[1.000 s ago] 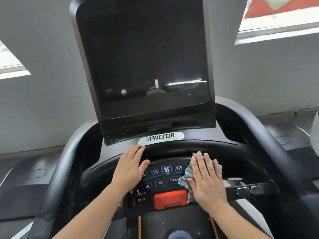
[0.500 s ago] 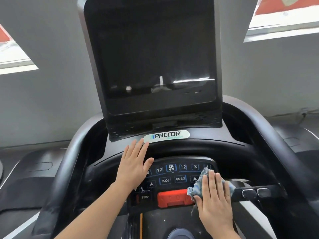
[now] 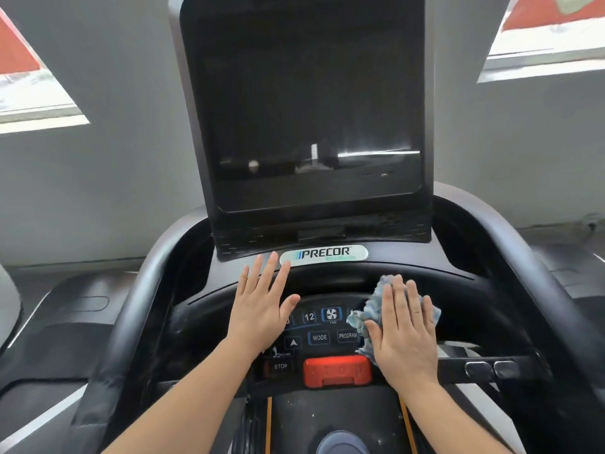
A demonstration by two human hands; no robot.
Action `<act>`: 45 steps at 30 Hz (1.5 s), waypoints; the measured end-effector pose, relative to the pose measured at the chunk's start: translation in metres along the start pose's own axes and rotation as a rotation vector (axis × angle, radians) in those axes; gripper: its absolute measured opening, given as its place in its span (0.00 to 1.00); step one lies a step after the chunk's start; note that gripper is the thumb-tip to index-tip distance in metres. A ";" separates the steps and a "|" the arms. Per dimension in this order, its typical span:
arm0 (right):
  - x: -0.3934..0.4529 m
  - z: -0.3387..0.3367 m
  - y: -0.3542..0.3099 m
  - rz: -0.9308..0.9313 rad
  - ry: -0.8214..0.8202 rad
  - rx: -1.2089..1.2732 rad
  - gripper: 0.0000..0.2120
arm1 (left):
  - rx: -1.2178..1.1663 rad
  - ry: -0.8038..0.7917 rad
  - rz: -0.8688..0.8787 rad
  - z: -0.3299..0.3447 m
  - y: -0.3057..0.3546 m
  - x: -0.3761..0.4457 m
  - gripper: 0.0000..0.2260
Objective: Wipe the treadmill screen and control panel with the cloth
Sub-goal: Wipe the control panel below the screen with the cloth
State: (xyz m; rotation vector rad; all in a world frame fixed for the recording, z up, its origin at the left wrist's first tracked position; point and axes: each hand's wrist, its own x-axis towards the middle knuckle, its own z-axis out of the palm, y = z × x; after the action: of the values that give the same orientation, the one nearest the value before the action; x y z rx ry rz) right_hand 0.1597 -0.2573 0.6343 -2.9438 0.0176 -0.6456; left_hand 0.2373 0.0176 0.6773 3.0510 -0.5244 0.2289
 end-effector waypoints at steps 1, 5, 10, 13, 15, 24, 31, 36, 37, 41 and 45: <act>-0.014 0.004 0.000 0.002 0.015 0.002 0.33 | -0.008 0.004 -0.001 0.000 0.000 0.000 0.32; -0.059 0.012 0.006 -0.059 0.015 -0.018 0.31 | -0.035 0.003 0.003 0.001 0.000 -0.001 0.33; -0.060 0.009 0.011 -0.096 -0.032 -0.016 0.32 | -0.050 0.085 0.024 -0.005 0.005 -0.006 0.36; -0.050 0.006 0.012 -0.130 -0.022 -0.014 0.32 | -0.110 0.214 0.290 -0.014 0.034 -0.022 0.35; -0.034 0.003 0.010 -0.139 -0.033 -0.011 0.32 | -0.153 0.273 0.437 -0.013 0.062 -0.031 0.35; 0.004 -0.028 0.032 -0.264 0.004 0.130 0.29 | -0.065 0.199 0.472 0.001 0.138 -0.025 0.36; -0.042 -0.028 0.100 -0.081 0.087 0.165 0.26 | 0.153 0.057 0.485 0.005 0.183 0.006 0.38; -0.044 -0.029 0.112 -0.083 0.109 0.206 0.23 | 0.159 -0.002 0.393 0.005 0.141 0.019 0.29; -0.042 -0.028 0.111 -0.092 0.116 0.219 0.23 | 0.159 0.000 0.371 0.005 0.126 0.013 0.29; -0.030 -0.024 0.098 -0.135 0.117 0.278 0.23 | 0.149 0.083 0.182 0.010 0.058 -0.029 0.28; -0.010 -0.027 0.070 -0.213 0.090 0.335 0.22 | 0.115 0.149 -0.014 0.023 0.005 -0.091 0.24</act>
State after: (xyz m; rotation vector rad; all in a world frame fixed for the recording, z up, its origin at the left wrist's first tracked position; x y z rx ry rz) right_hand 0.1403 -0.3299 0.6457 -2.6112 -0.3627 -0.7276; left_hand 0.1538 0.0416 0.6409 3.1127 -0.4969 0.4989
